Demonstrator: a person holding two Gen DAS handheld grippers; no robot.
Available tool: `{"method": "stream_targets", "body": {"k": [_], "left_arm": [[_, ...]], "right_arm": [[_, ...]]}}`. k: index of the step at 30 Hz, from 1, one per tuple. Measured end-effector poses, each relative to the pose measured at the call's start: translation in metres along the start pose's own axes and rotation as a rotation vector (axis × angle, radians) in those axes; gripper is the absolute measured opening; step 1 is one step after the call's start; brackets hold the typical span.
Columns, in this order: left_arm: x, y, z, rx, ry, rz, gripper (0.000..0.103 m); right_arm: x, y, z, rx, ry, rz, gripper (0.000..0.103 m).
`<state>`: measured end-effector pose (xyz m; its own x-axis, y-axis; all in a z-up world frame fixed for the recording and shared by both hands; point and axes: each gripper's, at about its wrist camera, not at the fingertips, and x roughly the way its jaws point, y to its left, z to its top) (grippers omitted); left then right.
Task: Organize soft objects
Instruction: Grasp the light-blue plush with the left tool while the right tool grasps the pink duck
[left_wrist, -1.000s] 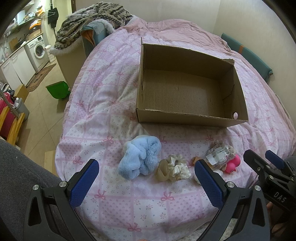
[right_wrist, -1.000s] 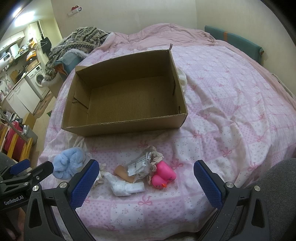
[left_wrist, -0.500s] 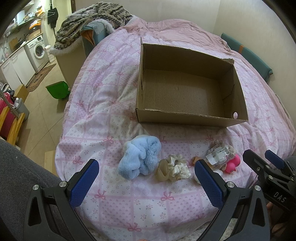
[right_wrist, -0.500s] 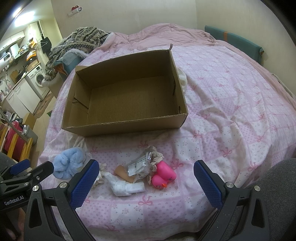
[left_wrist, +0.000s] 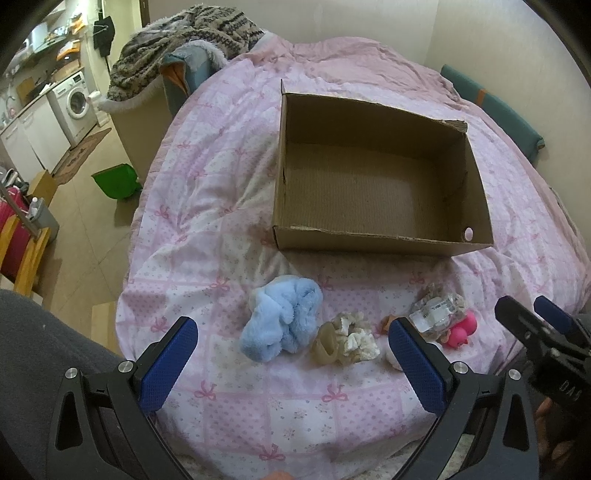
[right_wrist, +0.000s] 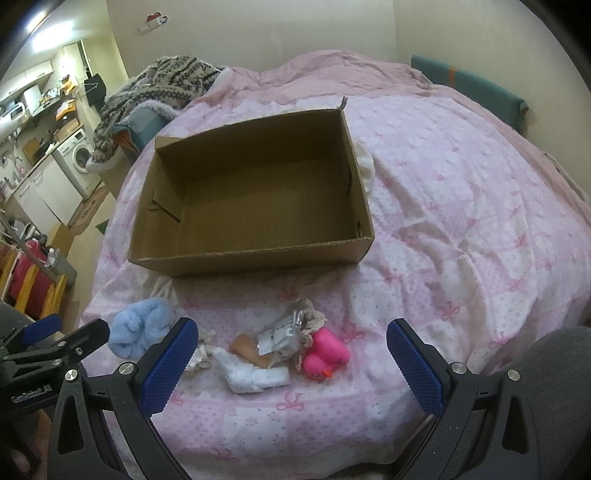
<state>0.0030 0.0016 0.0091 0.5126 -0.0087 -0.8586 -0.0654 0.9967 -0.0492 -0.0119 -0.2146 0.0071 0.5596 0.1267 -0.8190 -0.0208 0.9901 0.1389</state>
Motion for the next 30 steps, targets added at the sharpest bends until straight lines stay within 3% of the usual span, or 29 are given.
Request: {"method": "stream_targets", "body": {"k": [7,11,15,21,24,29,30], "left_arm": [[0.0,0.006,0.022,-0.008,0.037,-0.002,0.103],[0.014,0.01,0.041,-0.007,0.098,0.002,0.103],[0.045,0.021,0.057,-0.026,0.219,0.026,0.103],[0.095,0.037,0.05,-0.093,0.36,0.005,0.102],[0.12,0.033,0.038,-0.098,0.433,-0.018,0.095],[0.151,0.033,0.023,-0.099,0.471,-0.01,0.088],[0.154,0.033,0.021,-0.098,0.481,-0.018,0.08]], "right_arm": [[0.002,-0.018,0.023,0.028,0.052,0.046,0.103],[0.015,-0.026,0.038,0.026,0.119,0.068,0.103],[0.034,-0.035,0.045,0.017,0.171,0.084,0.103],[0.064,-0.061,0.036,0.147,0.246,0.099,0.103],[0.069,-0.066,0.033,0.179,0.254,0.103,0.103],[0.072,-0.069,0.031,0.169,0.252,0.078,0.103],[0.072,-0.069,0.031,0.169,0.251,0.078,0.103]]}}
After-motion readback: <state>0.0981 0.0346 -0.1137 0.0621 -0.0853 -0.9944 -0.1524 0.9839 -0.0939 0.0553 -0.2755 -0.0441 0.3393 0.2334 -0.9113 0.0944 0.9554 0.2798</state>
